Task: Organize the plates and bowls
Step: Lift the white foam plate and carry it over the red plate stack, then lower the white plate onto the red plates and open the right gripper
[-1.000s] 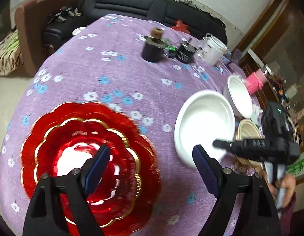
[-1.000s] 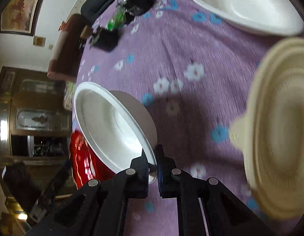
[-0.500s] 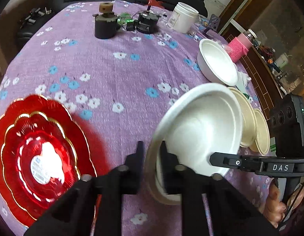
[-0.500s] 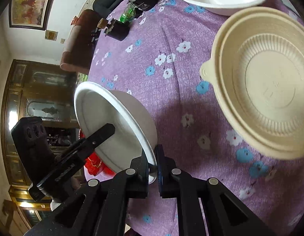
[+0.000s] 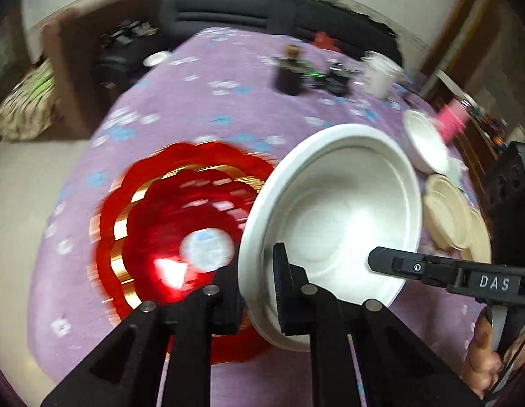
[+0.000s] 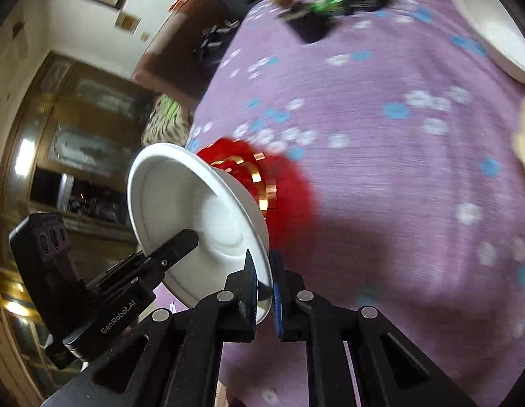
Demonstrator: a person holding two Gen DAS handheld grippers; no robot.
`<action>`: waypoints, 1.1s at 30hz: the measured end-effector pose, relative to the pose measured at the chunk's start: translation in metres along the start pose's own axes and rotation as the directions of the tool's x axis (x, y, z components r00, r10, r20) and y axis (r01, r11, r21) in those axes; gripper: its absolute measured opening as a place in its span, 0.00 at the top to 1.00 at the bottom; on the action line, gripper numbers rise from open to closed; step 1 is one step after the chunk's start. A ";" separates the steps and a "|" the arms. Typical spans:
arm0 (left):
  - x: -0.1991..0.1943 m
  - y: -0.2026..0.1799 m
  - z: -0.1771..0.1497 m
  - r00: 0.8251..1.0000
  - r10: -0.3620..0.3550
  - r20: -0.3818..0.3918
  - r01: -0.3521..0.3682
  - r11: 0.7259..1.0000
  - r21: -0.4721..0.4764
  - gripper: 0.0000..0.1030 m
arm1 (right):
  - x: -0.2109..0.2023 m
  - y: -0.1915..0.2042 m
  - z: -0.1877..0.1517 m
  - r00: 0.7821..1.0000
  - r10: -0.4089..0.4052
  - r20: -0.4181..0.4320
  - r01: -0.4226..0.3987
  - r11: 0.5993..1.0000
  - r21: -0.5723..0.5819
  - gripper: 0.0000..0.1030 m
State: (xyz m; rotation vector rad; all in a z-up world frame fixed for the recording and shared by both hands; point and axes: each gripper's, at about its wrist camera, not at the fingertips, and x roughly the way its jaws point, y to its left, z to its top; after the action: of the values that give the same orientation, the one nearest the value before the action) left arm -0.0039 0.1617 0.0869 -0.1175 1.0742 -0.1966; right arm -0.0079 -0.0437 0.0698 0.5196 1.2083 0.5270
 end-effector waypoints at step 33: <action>-0.009 0.086 -0.016 0.995 0.055 0.077 -0.041 0.984 -0.174 0.34 | 0.061 0.063 -0.005 0.928 -0.246 0.279 0.325 0.902 -0.285 0.63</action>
State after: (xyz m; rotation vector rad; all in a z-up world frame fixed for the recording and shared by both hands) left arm -0.0136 0.2476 0.0704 -0.2524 1.0104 -0.0543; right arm -0.0033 0.0434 0.0639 0.1093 0.9217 0.3876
